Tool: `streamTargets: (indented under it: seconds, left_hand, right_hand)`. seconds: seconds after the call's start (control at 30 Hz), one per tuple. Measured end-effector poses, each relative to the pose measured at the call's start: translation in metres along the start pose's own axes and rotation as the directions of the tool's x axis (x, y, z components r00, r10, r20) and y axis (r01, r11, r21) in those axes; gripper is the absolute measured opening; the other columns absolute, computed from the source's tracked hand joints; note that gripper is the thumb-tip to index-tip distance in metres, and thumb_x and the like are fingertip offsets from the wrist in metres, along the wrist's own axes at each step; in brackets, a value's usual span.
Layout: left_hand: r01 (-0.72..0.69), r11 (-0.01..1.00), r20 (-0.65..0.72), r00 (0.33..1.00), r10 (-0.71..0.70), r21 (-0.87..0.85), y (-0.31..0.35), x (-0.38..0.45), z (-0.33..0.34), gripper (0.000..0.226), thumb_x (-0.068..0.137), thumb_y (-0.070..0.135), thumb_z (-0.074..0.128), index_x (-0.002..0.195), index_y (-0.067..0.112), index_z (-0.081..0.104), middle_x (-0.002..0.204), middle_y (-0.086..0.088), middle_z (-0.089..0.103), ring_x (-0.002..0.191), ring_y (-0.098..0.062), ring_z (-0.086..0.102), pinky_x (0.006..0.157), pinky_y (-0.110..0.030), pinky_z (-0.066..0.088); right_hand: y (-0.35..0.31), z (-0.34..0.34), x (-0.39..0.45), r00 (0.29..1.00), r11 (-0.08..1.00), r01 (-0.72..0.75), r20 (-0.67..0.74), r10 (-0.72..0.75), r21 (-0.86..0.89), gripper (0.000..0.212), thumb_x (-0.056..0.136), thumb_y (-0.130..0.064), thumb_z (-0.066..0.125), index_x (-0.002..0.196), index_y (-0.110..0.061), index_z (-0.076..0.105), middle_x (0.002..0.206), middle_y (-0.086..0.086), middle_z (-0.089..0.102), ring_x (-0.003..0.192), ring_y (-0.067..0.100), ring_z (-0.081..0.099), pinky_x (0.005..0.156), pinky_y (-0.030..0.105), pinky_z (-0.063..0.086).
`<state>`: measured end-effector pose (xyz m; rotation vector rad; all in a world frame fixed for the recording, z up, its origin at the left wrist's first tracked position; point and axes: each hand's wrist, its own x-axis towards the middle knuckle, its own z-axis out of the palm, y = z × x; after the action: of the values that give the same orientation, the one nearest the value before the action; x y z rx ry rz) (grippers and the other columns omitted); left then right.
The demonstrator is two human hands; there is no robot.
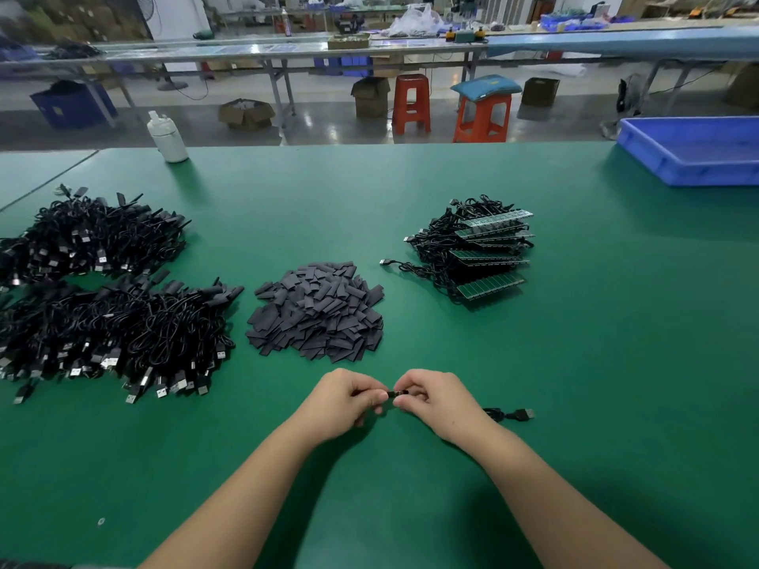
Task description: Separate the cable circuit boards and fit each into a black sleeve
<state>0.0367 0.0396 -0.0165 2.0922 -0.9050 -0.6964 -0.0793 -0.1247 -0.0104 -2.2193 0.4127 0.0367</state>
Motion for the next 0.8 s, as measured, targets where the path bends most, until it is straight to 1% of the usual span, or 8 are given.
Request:
streamTargets:
  seconds: [0.07, 0.13, 0.23, 0.37, 0.47, 0.6, 0.7, 0.8]
  left_hand:
    - [0.032, 0.999, -0.012, 0.999, -0.032, -0.033, -0.001, 0.001, -0.002, 0.023, 0.097, 0.026, 0.058, 0.081, 0.020, 0.073, 0.072, -0.003, 0.072, 0.045, -0.010, 0.051, 0.050, -0.021, 0.041]
    - [0.006, 0.999, -0.039, 0.999, -0.005, 0.031, 0.000, -0.001, -0.002, 0.021, 0.098, 0.026, 0.057, 0.086, 0.022, 0.074, 0.075, -0.001, 0.072, 0.051, -0.006, 0.054, 0.056, -0.023, 0.045]
    - [-0.165, 0.903, -0.010, 0.983, 0.184, 0.397, 0.004, -0.003, 0.000, 0.021, 0.095, 0.031, 0.061, 0.113, 0.029, 0.071, 0.099, 0.008, 0.068, 0.087, -0.007, 0.062, 0.081, -0.025, 0.049]
    - [-0.200, 0.708, 0.010, 0.965, 0.263, 0.678, 0.009, -0.005, 0.003, 0.027, 0.100, 0.039, 0.047, 0.122, 0.032, 0.061, 0.103, 0.005, 0.064, 0.096, -0.018, 0.062, 0.081, -0.036, 0.049]
    - [-0.237, 0.731, 0.016, 0.955, 0.296, 0.640, 0.008, -0.005, 0.008, 0.025, 0.101, 0.032, 0.046, 0.119, 0.026, 0.063, 0.100, 0.001, 0.066, 0.093, -0.022, 0.062, 0.081, -0.035, 0.048]
    - [-0.242, 0.783, 0.009, 0.957, 0.289, 0.573, 0.008, -0.005, 0.012, 0.024, 0.100, 0.027, 0.051, 0.117, 0.022, 0.066, 0.097, -0.001, 0.066, 0.089, -0.022, 0.062, 0.081, -0.033, 0.048]
    - [-0.239, 0.758, 0.027, 0.959, 0.281, 0.607, 0.011, -0.004, 0.016, 0.023, 0.100, 0.027, 0.049, 0.117, 0.022, 0.064, 0.097, -0.002, 0.063, 0.089, -0.023, 0.061, 0.080, -0.033, 0.046]
    - [-0.201, 0.696, 0.059, 0.973, 0.222, 0.689, 0.015, -0.002, 0.018, 0.022, 0.099, 0.023, 0.047, 0.118, 0.021, 0.059, 0.099, -0.003, 0.058, 0.091, -0.026, 0.059, 0.079, -0.034, 0.043]
  right_hand:
    - [-0.001, 0.001, 0.001, 0.999, 1.000, -0.007, 0.033, 0.008, -0.030, 0.014, 0.094, -0.022, 0.063, 0.105, -0.019, 0.071, 0.085, -0.003, 0.074, 0.071, 0.006, 0.068, 0.073, 0.021, 0.054]
    - [-0.003, 0.003, 0.003, 0.998, 0.998, -0.020, 0.061, 0.023, -0.056, 0.016, 0.096, -0.020, 0.057, 0.105, -0.019, 0.071, 0.084, -0.004, 0.074, 0.065, 0.012, 0.064, 0.075, 0.033, 0.056]
    - [-0.005, 0.006, 0.005, 0.997, 0.995, -0.044, 0.056, 0.049, -0.093, 0.019, 0.098, -0.021, 0.053, 0.104, -0.021, 0.071, 0.081, -0.004, 0.074, 0.061, 0.013, 0.055, 0.071, 0.036, 0.056]
    - [-0.006, 0.006, 0.006, 0.994, 0.995, -0.098, 0.054, 0.099, -0.014, 0.019, 0.099, -0.021, 0.053, 0.100, -0.023, 0.072, 0.079, -0.005, 0.073, 0.060, 0.013, 0.054, 0.068, 0.034, 0.055]
    - [-0.007, 0.003, 0.005, 0.990, 0.991, -0.127, 0.058, 0.125, 0.042, 0.020, 0.100, -0.016, 0.053, 0.101, -0.017, 0.073, 0.077, -0.005, 0.071, 0.060, 0.009, 0.056, 0.064, 0.025, 0.052]
    - [-0.007, 0.002, 0.005, 0.986, 0.985, -0.158, 0.071, 0.154, 0.064, 0.020, 0.098, -0.010, 0.053, 0.101, -0.011, 0.073, 0.085, 0.002, 0.074, 0.067, 0.009, 0.065, 0.078, 0.033, 0.057]
    - [-0.010, 0.003, 0.007, 0.988, 0.990, -0.132, 0.068, 0.135, -0.050, 0.024, 0.098, -0.010, 0.049, 0.095, -0.008, 0.073, 0.083, 0.004, 0.074, 0.058, 0.000, 0.061, 0.072, 0.024, 0.055]
    - [-0.012, 0.006, 0.008, 0.992, 0.983, -0.093, 0.068, 0.105, -0.159, 0.023, 0.098, -0.011, 0.045, 0.104, -0.006, 0.067, 0.087, 0.005, 0.075, 0.074, 0.008, 0.067, 0.073, 0.023, 0.052]
